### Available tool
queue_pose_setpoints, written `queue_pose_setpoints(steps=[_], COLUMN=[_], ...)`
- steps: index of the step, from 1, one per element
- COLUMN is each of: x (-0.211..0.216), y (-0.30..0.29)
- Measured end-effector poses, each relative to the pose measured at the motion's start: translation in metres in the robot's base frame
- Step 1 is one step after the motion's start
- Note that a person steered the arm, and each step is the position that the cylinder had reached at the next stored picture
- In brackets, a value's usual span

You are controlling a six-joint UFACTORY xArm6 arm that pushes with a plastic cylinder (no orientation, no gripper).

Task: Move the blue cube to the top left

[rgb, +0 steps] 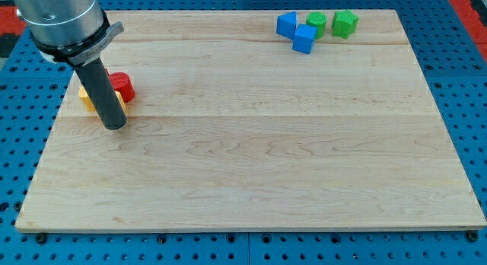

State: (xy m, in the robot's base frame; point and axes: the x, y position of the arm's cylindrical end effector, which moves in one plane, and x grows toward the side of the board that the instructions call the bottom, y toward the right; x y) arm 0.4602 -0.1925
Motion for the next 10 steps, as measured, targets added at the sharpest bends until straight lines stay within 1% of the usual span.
queue_pose_setpoints(steps=[1,2,3,4,5,6,7,8,9,10], x=[0.003,0.023,0.002,-0.057,-0.086,-0.123,-0.134,-0.132,-0.166,-0.197], y=[0.000,0.099,0.241,0.319,0.377,0.366,0.336,0.360,0.378,0.354])
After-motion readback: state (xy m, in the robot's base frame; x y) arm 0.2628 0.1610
